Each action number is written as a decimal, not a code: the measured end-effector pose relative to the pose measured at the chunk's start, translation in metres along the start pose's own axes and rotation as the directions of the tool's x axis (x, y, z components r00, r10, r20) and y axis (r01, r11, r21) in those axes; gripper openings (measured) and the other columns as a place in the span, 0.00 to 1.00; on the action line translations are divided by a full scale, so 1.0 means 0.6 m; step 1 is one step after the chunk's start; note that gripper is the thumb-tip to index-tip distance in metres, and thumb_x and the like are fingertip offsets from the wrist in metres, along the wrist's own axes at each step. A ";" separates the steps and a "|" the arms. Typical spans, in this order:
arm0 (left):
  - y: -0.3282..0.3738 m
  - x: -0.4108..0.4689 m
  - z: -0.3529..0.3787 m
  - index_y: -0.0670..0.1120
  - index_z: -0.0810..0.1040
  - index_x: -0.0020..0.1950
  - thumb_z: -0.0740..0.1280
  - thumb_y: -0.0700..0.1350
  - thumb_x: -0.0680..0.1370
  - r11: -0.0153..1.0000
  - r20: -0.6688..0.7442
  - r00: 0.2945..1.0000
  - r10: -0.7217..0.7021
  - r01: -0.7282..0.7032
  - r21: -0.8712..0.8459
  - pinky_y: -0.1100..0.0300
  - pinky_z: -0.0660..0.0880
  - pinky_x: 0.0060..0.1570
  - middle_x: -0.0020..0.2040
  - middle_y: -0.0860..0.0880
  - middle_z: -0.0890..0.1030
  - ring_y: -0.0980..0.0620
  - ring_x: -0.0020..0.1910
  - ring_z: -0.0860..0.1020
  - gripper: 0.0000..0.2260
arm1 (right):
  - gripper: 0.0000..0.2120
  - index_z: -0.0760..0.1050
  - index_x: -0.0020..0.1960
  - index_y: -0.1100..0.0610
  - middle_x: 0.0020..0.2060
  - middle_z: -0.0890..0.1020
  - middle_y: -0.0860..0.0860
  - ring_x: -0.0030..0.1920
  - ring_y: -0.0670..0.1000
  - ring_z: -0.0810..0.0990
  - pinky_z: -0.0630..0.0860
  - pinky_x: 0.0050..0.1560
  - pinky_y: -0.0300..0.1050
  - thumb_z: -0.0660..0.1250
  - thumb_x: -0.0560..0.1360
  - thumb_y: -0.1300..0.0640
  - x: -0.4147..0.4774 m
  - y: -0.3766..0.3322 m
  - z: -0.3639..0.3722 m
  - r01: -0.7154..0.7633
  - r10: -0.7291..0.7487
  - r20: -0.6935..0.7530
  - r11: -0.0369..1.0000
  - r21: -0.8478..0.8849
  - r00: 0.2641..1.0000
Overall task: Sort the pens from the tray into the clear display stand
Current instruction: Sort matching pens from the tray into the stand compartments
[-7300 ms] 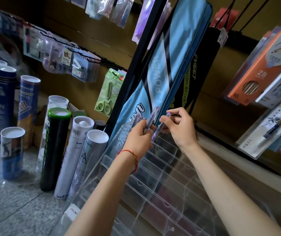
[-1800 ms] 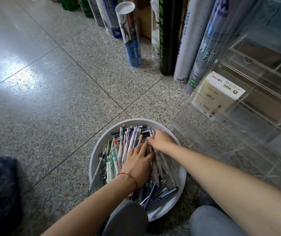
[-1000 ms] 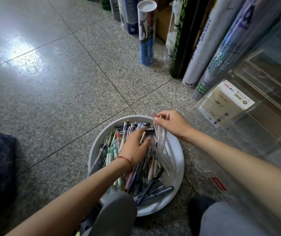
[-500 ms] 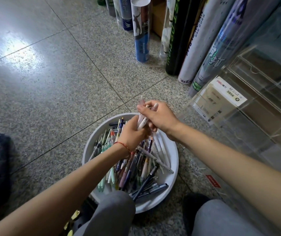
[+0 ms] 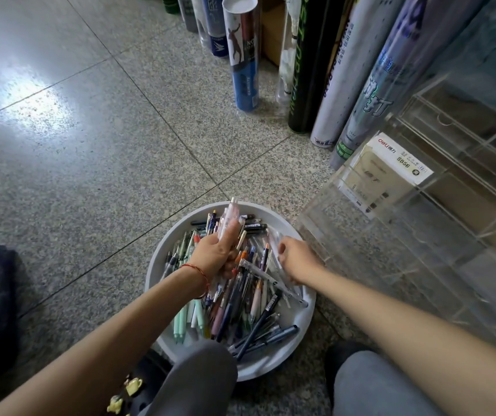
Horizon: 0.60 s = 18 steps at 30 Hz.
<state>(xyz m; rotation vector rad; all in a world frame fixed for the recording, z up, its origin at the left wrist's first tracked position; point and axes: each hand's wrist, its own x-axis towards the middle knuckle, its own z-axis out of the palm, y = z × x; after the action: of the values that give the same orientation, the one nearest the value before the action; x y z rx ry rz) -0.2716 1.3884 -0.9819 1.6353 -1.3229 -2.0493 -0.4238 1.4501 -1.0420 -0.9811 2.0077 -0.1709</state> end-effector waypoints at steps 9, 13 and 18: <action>-0.012 -0.011 -0.007 0.43 0.69 0.38 0.62 0.52 0.77 0.999 0.076 0.996 0.042 -0.042 -0.003 0.63 0.70 0.22 0.25 0.52 0.73 0.56 0.22 0.70 0.14 | 0.12 0.73 0.57 0.67 0.55 0.77 0.64 0.56 0.62 0.77 0.71 0.50 0.47 0.56 0.78 0.63 -0.013 -0.025 0.006 -0.008 0.008 -0.049 1.000 -0.014 0.999; -0.013 -0.023 -0.006 0.41 0.69 0.37 0.68 0.44 0.74 1.000 0.017 1.000 -0.010 0.011 -0.023 0.66 0.70 0.20 0.21 0.51 0.72 0.56 0.19 0.69 0.11 | 0.09 0.75 0.50 0.67 0.46 0.79 0.62 0.45 0.58 0.78 0.73 0.45 0.47 0.58 0.77 0.64 -0.002 -0.027 0.010 -0.043 0.041 -0.032 0.998 -0.041 0.999; 0.000 -0.026 -0.001 0.43 0.69 0.31 0.68 0.42 0.75 0.994 -0.054 0.998 -0.044 0.038 -0.107 0.65 0.68 0.18 0.22 0.49 0.69 0.54 0.18 0.66 0.14 | 0.16 0.65 0.30 0.59 0.29 0.71 0.55 0.35 0.56 0.79 0.76 0.36 0.49 0.59 0.76 0.63 0.012 -0.030 0.008 -0.055 0.057 -0.101 0.998 0.015 0.993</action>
<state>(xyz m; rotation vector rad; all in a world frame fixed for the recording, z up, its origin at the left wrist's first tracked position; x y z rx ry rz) -0.2651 1.3980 -0.9711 1.6742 -1.1513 -2.0435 -0.4119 1.4341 -1.0414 -0.9235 2.1220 -0.2058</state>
